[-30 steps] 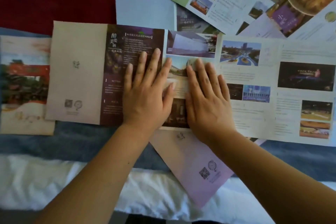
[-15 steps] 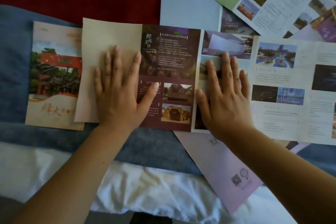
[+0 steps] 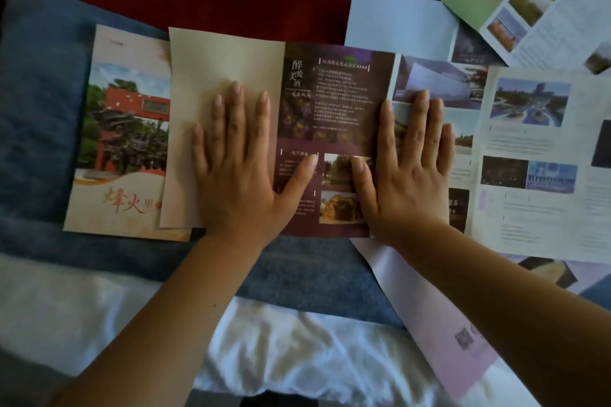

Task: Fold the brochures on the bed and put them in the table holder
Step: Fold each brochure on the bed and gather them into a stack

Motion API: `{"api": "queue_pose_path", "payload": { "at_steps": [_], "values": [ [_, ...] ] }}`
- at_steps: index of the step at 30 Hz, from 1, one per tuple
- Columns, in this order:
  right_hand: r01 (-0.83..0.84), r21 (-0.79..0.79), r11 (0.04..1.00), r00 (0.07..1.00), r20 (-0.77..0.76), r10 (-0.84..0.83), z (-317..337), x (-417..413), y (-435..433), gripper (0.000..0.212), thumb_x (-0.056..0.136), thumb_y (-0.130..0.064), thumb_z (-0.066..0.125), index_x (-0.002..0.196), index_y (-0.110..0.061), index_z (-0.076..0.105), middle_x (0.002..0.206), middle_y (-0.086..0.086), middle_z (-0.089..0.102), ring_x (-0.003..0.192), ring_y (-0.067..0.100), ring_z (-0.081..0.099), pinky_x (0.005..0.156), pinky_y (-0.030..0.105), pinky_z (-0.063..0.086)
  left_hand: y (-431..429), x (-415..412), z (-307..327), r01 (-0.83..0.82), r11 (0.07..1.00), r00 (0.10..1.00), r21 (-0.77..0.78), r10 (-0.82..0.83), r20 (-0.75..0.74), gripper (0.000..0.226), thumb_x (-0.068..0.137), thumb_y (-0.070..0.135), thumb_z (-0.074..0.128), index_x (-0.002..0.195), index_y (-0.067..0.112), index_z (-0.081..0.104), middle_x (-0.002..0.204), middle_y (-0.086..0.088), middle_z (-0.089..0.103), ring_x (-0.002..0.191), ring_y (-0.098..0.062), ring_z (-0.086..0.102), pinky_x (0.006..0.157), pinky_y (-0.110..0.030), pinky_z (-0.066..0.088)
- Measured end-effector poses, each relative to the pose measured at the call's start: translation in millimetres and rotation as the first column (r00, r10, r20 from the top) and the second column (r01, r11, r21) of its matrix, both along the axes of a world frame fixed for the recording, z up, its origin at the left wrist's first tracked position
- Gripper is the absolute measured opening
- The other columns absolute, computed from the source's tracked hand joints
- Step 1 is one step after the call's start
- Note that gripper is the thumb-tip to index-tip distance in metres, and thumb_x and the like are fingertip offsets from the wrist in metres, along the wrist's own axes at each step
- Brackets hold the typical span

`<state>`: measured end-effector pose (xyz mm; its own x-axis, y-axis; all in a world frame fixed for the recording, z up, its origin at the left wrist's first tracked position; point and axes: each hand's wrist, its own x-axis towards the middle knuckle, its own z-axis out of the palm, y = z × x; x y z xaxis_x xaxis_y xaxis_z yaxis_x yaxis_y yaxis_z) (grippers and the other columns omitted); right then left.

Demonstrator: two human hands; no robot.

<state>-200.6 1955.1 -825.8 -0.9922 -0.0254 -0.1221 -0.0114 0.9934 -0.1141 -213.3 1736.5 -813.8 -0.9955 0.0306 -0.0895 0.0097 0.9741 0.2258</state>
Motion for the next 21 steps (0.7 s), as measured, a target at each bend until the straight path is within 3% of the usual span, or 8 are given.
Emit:
{"api": "queue_pose_path", "payload": {
  "at_steps": [5, 12, 18, 21],
  "values": [
    [-0.001, 0.008, 1.0, 1.0, -0.011, 0.001, -2.1, -1.2, 0.4, 0.077, 0.106, -0.062, 0.016, 0.167, -0.018, 0.002, 0.172, 0.023, -0.006, 0.16, 0.038, -0.008, 0.128, 0.058, 0.002, 3.4, -0.9, 5.8, -0.016, 0.998, 0.999, 0.057, 0.014, 0.036, 0.086, 0.098, 0.07, 0.028, 0.165, 0.022, 0.005, 0.173, -0.009, 0.0, 0.159, -0.028, -0.003, 0.126, -0.055, -0.002],
    [-0.003, 0.008, 1.0, 1.0, 0.016, 0.003, 3.1, -0.7, -0.8, 0.077, 0.106, -0.064, 0.014, 0.167, -0.019, 0.0, 0.172, 0.023, -0.007, 0.16, 0.038, -0.008, 0.128, 0.058, 0.003, 22.5, 5.9, 23.0, -0.069, 0.958, 0.991, 0.277, 0.036, 0.126, 0.094, 0.095, 0.066, 0.043, 0.164, 0.024, -0.005, 0.173, -0.001, -0.002, 0.159, -0.024, -0.008, 0.123, -0.05, -0.01],
    [-0.029, -0.094, 0.995, 0.996, 0.087, 0.037, 17.9, -1.6, 7.2, 0.075, 0.106, -0.066, 0.013, 0.167, -0.025, -0.002, 0.173, 0.016, -0.013, 0.16, 0.031, -0.014, 0.129, 0.052, -0.002, 56.1, 16.9, 36.9, -0.039, 0.93, 0.998, 0.364, 0.016, 0.066, 0.085, 0.101, 0.031, 0.054, 0.164, 0.016, -0.001, 0.173, -0.003, 0.002, 0.159, -0.023, -0.002, 0.125, -0.05, -0.005],
    [-0.056, -0.099, 0.994, 0.996, 0.07, 0.063, 25.9, -0.5, 25.1, 0.069, 0.107, -0.057, 0.016, 0.167, -0.025, 0.007, 0.175, 0.009, -0.005, 0.161, 0.026, -0.009, 0.129, 0.047, -0.006, 74.1, 21.0, 39.0, -0.022, 0.937, 0.996, 0.349, -0.008, 0.084, 0.086, 0.1, 0.024, 0.055, 0.164, 0.021, -0.003, 0.173, 0.002, -0.002, 0.159, -0.02, -0.005, 0.124, -0.055, -0.001]
  ]
}}
